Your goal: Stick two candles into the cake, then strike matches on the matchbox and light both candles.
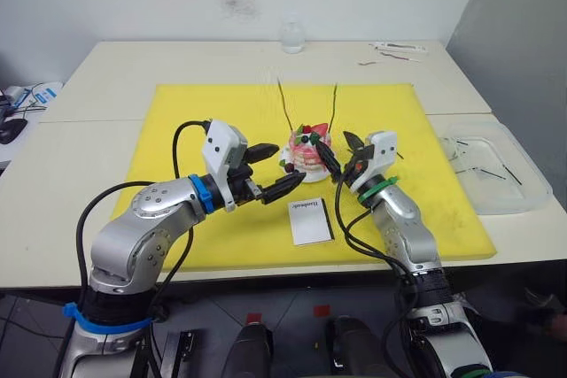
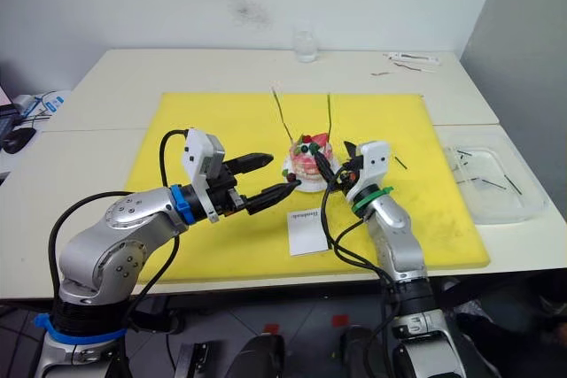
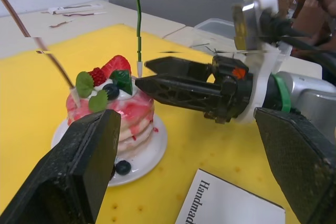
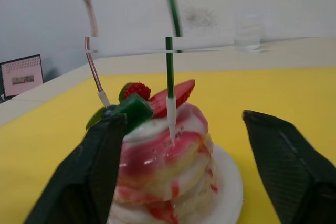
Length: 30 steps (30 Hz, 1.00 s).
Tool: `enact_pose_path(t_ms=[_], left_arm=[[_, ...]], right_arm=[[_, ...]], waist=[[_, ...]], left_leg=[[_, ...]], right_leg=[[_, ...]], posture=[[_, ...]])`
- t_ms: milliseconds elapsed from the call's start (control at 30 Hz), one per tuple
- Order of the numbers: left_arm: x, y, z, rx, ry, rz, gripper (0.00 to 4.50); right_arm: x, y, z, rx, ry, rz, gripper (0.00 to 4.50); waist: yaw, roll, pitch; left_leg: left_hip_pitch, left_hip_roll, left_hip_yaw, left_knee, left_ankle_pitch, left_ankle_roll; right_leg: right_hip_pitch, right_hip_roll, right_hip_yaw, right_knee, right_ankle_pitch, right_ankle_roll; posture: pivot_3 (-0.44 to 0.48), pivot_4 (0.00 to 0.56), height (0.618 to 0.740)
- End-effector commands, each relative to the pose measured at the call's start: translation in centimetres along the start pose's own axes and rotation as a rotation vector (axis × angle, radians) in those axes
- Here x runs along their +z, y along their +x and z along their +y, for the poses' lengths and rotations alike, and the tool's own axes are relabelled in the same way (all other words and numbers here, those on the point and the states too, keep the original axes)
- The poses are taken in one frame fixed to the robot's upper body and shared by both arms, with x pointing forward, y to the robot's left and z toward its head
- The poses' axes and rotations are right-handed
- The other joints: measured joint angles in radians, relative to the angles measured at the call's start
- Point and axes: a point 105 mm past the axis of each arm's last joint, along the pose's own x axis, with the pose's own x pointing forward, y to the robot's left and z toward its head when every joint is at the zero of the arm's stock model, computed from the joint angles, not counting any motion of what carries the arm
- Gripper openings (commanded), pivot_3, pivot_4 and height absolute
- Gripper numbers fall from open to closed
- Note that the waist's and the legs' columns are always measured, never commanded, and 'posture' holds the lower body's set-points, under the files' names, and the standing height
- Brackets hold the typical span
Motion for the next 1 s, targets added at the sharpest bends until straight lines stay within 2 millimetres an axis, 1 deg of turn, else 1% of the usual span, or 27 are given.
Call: enact_pose_path(t_ms=[33,133,233,333,367,433,500,533,567,600,633,700,833,900,933,1000], left_arm=[[0.9,-0.3,0.1,-0.022,0.050,-0.008,4.50],[0.9,-0.6,0.5,-0.043,0.062,0.013,4.50],[0.6,-0.9,0.7,-0.090,0.024,0.050,4.50],[-0.5,-1.8,0.9,-0.147,-0.097,0.157,4.50],[-0.7,-2.0,1.1,-0.154,-0.166,0.200,4.50],[-0.8,-2.3,1.3,-0.163,-0.260,0.246,4.50],[-0.6,-2.5,1.9,-0.173,-0.487,0.298,4.50],[-0.9,-2.8,1.9,-0.186,-0.621,0.358,4.50],[-1.0,-3.1,1.5,-0.244,-0.744,0.408,4.50],[-1.1,-3.4,1.2,-0.280,-0.817,0.435,4.50],[-1.5,-3.2,1.6,-0.284,-0.910,0.455,4.50],[-2.4,-2.7,2.1,-0.253,-1.005,0.486,4.50],[-3.2,-1.9,2.2,-0.226,-1.101,0.521,4.50],[-4.0,-1.5,1.6,-0.230,-1.127,0.547,4.50],[-4.6,-1.3,0.9,-0.245,-1.148,0.561,4.50],[-5.1,-1.2,0.1,-0.260,-1.174,0.572,4.50]], right_arm=[[3.2,-0.6,0.6,0.072,-0.042,-0.072,4.48],[4.0,-1.7,0.6,0.132,-0.085,-0.046,4.48],[4.0,-3.3,1.5,0.297,-0.142,0.058,4.48],[2.5,-5.6,2.2,0.476,-0.276,0.241,3.91],[2.0,-6.4,2.0,0.520,-0.334,0.304,3.58],[1.4,-7.1,1.9,0.563,-0.396,0.369,2.85],[0.8,-7.8,1.6,0.604,-0.449,0.444,2.17],[0.5,-8.2,1.5,0.623,-0.481,0.480,1.82],[0.1,-8.5,1.4,0.645,-0.502,0.509,1.44],[-0.2,-8.6,1.4,0.659,-0.514,0.524,1.11],[-0.7,-8.7,1.3,0.658,-0.518,0.543,0.69],[-1.4,-8.6,1.1,0.645,-0.530,0.556,0.02],[-2.3,-8.3,0.9,0.620,-0.527,0.574,0.02],[-2.8,-8.2,0.8,0.604,-0.527,0.584,0.02],[-2.9,-8.2,0.8,0.598,-0.529,0.586,0.02],[-2.9,-8.2,0.8,0.592,-0.532,0.587,0.02]], waist=[[0.000,0.000,0.000],[0.002,0.000,0.000],[0.002,0.000,0.000],[0.002,0.000,0.000],[0.001,0.000,0.000],[0.001,0.000,0.000],[0.001,-0.001,0.001],[0.000,-0.001,0.001],[0.000,-0.002,0.001],[-0.002,-0.002,0.001],[-0.005,-0.002,0.001],[-0.008,-0.002,0.001],[-0.007,-0.002,0.001],[-0.006,-0.002,0.001],[-0.005,-0.002,0.001],[-0.003,-0.002,0.001]], left_leg=[[0.000,0.000,0.000,0.000,0.000,0.000],[0.000,0.000,0.000,0.000,0.000,0.000],[0.000,0.000,0.000,0.000,0.000,0.000],[0.000,0.000,0.000,0.000,0.000,0.000],[0.000,0.000,0.000,0.000,0.000,0.000],[0.000,0.000,0.000,0.000,0.000,0.000],[0.000,0.000,-0.001,0.000,0.000,0.000],[0.000,0.000,-0.001,0.001,0.000,0.000],[-0.001,0.000,-0.001,0.001,0.000,0.000],[-0.001,0.000,-0.001,0.001,0.000,0.000],[-0.001,0.000,-0.002,0.001,0.000,0.000],[0.000,-0.001,-0.002,0.000,0.000,0.000],[-0.001,0.000,-0.002,0.000,0.000,0.000],[-0.002,0.000,-0.002,0.000,0.000,0.000],[-0.002,-0.001,-0.002,0.000,0.000,0.000],[-0.001,-0.001,-0.002,0.000,0.000,0.000]], right_leg=[[0.000,0.000,0.000,0.000,0.000,0.000],[0.000,0.000,0.000,-0.001,0.000,-0.001],[0.000,0.000,0.000,-0.001,-0.001,-0.002],[0.000,0.000,0.000,-0.001,-0.002,-0.003],[0.000,0.000,-0.001,-0.001,-0.002,-0.004],[0.000,0.000,-0.001,-0.001,-0.003,-0.004],[0.000,0.000,-0.002,0.000,-0.003,-0.004],[0.000,0.000,-0.002,-0.001,-0.003,-0.004],[0.000,0.000,-0.002,0.000,-0.003,-0.004],[0.000,0.000,-0.003,0.000,-0.003,-0.004],[0.000,0.000,-0.003,-0.001,-0.003,-0.003],[0.000,0.000,-0.002,-0.001,0.000,0.001],[-0.001,0.000,-0.002,0.000,0.000,0.002],[-0.002,-0.001,-0.002,0.000,0.000,0.002],[-0.002,-0.001,-0.002,0.000,0.000,0.002],[-0.001,-0.002,-0.002,0.001,0.000,0.002]], posture=[[0.000,0.150,0.740],[0.000,0.150,0.740],[0.000,0.150,0.740],[0.000,0.150,0.740],[0.000,0.150,0.740],[0.000,0.150,0.740],[0.000,0.150,0.740],[0.000,0.150,0.740],[0.000,0.150,0.740],[0.000,0.150,0.740],[0.000,0.150,0.740],[0.000,0.150,0.740],[0.000,0.150,0.740],[0.000,0.150,0.740],[0.000,0.150,0.740],[0.000,0.150,0.740]])
